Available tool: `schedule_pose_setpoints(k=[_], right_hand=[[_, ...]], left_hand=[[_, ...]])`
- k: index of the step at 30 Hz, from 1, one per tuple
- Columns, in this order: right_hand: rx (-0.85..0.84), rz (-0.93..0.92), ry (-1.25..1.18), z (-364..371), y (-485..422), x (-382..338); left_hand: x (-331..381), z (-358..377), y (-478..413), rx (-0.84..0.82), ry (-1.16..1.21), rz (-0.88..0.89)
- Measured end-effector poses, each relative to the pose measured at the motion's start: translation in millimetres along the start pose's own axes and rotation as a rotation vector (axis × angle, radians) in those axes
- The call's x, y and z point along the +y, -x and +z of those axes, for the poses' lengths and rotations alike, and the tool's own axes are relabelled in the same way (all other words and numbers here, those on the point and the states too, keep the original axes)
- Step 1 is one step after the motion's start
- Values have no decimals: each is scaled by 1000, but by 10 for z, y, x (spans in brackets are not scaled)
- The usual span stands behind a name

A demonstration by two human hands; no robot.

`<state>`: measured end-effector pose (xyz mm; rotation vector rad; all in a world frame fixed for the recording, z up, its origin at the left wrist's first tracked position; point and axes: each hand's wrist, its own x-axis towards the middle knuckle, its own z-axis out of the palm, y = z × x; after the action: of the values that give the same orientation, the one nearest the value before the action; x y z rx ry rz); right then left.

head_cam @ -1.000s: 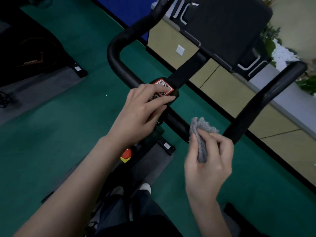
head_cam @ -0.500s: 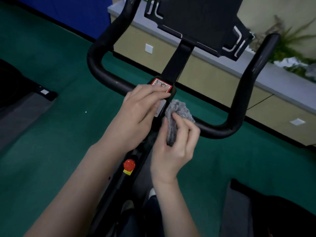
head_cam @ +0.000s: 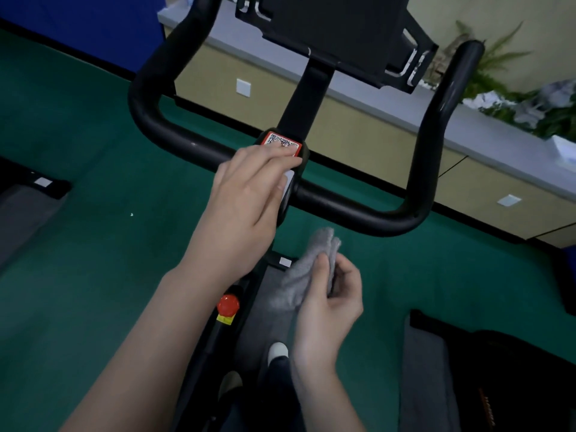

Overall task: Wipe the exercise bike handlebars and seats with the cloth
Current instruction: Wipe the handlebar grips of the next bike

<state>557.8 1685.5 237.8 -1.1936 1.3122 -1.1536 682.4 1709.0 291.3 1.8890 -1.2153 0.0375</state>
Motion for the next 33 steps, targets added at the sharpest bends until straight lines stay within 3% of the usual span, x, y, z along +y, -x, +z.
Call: schedule_pose_setpoints(k=[3,7,15,19,25,30,33], right_hand=[[8,196,-212,190,-121,-171],[-110,364,-473,398,-13,-325],[-176,501,-599,256,-107,-402],[-77,492,-622,49,-228,-446],[-221,521,-565,182,-116,-479],[-21,444,-604,-131,-321,-494],[-14,428,-572,-118,-312,-487]], left_hand=[[-5,6,-3,0,-14,15],[-6,3,3,9,-24,16],[-30,17,13,18,-46,36],[-5,28,25,29,-76,46],[143,60,-14,55,-233,139],[225,192,-82,-3,-282,248],[186,259,-64,9,-361,275]])
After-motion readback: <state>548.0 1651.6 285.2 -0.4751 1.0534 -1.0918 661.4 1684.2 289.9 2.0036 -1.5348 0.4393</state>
